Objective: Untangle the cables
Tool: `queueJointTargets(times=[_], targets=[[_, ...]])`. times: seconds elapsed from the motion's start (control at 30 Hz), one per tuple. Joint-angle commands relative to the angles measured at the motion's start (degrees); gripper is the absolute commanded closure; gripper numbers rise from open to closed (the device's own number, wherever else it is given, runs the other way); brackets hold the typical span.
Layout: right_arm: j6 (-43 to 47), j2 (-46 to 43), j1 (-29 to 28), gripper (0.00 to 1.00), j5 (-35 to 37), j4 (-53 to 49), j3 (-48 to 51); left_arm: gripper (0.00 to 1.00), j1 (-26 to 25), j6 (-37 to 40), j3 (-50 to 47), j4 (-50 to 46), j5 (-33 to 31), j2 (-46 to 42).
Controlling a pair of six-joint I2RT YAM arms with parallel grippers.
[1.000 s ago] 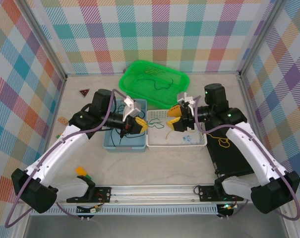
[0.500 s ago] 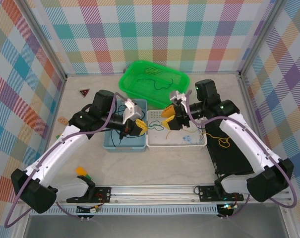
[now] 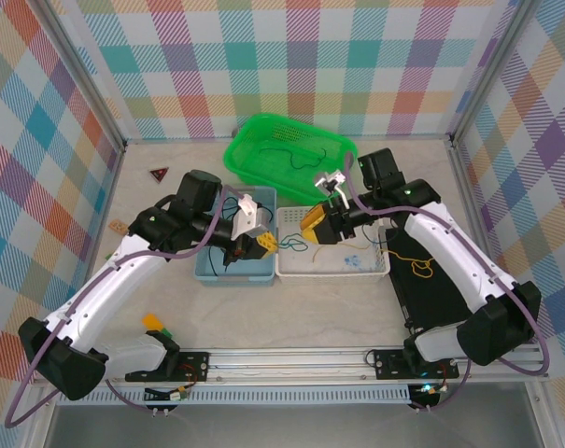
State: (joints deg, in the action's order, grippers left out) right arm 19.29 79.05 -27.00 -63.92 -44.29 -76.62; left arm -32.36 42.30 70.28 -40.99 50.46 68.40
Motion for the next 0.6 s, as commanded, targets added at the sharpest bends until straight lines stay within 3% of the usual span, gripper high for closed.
queueJointTargets(times=[0.0, 0.37, 0.47, 0.57], targets=[[0.71, 0.23, -1.16, 0.58, -1.2, -0.88, 0.38, 1.0, -0.59, 2.26, 2.02, -0.99, 1.39, 0.3], [5.54, 1.02, -2.62, 0.65, 1.15, -1.42, 0.41, 1.0, -1.26, 0.71, 1.47, 1.63, 1.84, 0.36], [5.77, 1.02, -2.96, 0.73, 1.6, -0.96, 0.64, 1.0, -1.39, 0.46, 1.23, 2.19, 1.98, 0.37], [5.56, 0.45, -2.97, 0.88, 1.59, 0.22, 1.33, 1.0, -1.39, 0.17, 1.17, 2.16, 1.85, 0.28]])
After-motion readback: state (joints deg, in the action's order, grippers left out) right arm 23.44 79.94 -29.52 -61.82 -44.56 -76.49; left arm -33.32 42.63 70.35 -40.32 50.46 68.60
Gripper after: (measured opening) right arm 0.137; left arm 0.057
